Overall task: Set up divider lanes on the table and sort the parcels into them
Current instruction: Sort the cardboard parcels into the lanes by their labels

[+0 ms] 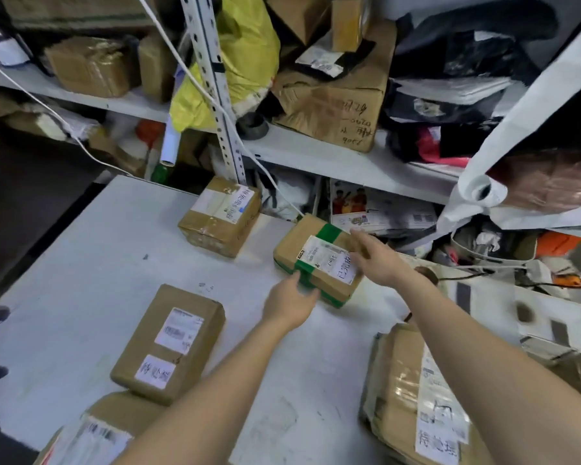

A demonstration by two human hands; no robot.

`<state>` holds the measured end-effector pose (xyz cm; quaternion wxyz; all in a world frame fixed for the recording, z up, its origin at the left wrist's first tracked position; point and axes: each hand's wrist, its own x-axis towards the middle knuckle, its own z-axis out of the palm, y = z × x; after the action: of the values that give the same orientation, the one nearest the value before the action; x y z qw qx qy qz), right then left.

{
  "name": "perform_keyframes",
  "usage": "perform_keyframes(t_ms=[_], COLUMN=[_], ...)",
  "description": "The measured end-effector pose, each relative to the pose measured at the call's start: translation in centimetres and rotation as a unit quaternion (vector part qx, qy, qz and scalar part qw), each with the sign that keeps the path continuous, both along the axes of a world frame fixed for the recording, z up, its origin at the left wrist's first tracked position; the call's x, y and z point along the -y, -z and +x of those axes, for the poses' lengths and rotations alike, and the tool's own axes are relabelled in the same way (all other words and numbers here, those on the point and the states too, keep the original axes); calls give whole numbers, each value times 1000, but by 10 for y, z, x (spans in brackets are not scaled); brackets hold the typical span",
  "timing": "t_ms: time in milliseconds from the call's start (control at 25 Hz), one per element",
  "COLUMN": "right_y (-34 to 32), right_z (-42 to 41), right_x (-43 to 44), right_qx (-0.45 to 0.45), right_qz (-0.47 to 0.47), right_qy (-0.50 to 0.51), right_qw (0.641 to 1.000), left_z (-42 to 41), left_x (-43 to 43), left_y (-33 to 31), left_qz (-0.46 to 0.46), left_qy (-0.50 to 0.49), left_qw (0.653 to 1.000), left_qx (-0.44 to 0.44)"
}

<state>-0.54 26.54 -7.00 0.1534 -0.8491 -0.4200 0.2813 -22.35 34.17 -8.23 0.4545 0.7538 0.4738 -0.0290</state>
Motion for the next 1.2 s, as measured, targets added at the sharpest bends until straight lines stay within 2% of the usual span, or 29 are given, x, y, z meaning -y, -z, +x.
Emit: perform_keyframes(t_ms=[120,240,400,680,960,1200], right_y=[11,11,12,6,-45,-105], right_z=[-2,-13,-51,-92,-107,-110], right_x=[-9,-8,-5,8,42,96], right_qx=[12,16,-49,-54,-33,-71], right_qz=[-21,-23,-19,44,112,192], right_qy=[51,105,173,247,260,285], right_qw=[998,994,984,967,958,937], left_z=[11,14,7,-9,-12,-14], left_x=[3,-16,-40,-61,-48,-10], left_y=[17,26,29,32,-20,-89], left_qz=[-76,-105,-102,-125,-111,-40], left_qy=[-57,-79,-80,-21,1,39], left_qw=[992,981,978,976,967,959], left_qx=[83,140,163,179,230,278])
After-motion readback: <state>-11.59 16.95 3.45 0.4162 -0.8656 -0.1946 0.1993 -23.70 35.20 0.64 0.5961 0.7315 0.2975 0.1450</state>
